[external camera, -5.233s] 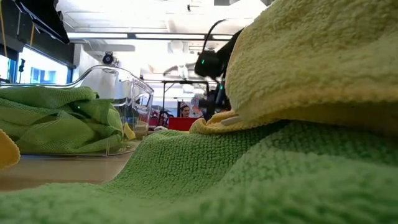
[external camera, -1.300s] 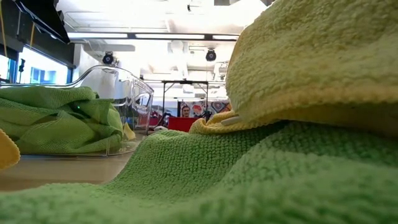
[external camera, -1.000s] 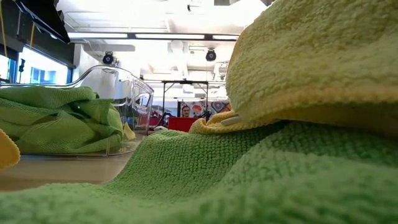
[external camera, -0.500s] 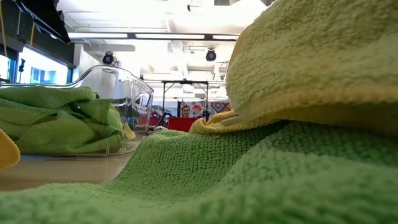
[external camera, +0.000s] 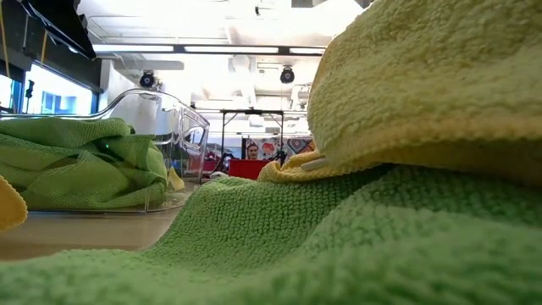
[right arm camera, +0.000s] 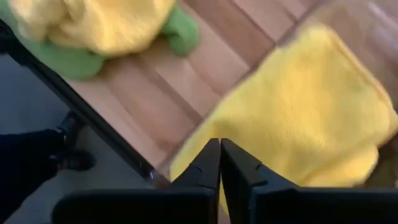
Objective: Sort microfiber towel by color & place in baskets
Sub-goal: Put the yellow towel into the right transparent bin
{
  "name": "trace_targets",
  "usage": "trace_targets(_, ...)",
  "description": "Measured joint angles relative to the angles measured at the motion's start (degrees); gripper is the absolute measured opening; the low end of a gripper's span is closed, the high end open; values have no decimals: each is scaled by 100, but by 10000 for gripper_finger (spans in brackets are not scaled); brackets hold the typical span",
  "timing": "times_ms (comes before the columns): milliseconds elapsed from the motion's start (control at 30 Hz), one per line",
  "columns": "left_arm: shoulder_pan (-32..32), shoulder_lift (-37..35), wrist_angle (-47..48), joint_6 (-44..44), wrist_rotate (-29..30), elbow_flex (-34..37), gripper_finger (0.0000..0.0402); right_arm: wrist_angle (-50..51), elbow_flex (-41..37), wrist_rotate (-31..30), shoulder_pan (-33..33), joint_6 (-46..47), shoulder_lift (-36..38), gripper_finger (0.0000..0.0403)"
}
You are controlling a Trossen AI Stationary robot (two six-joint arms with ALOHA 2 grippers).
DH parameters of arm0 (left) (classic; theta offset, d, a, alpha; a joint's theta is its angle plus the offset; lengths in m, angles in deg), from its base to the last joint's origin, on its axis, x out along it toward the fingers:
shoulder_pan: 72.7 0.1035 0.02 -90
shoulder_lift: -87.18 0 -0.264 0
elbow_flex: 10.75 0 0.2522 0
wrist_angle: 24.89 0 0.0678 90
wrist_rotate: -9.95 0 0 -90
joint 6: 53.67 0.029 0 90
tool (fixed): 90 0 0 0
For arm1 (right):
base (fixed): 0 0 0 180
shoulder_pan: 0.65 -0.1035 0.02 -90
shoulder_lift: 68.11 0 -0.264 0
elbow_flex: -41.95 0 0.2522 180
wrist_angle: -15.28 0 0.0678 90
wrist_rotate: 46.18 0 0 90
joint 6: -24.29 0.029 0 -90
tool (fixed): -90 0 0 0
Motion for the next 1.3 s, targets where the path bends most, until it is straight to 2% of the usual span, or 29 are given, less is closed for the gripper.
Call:
trace_targets(133,0,-1,0,0,0,0,105,-57,-2,-230,269,-356,2,16)
trace_targets(333,0,0,0,2,0,0,105,-462,-4,-535,735,-1306,2,4)
trace_targets(667,0,0,0,7,-2,0,105,-1230,-4,-554,1555,-3071,2,3)
trace_targets(867,-1,0,0,7,-2,0,105,-1908,-4,-530,2046,-4505,2,3)
trace_targets(967,-1,-1,0,11,-2,0,105,-2359,-4,-271,2273,-5457,2,3)
trace_targets(1067,-2,0,0,11,-2,0,105,-2724,-4,314,2514,-6190,-77,3)
trace_targets(1300,0,-1,2,13,-2,0,105,-2894,-4,945,2919,-7130,-452,3)
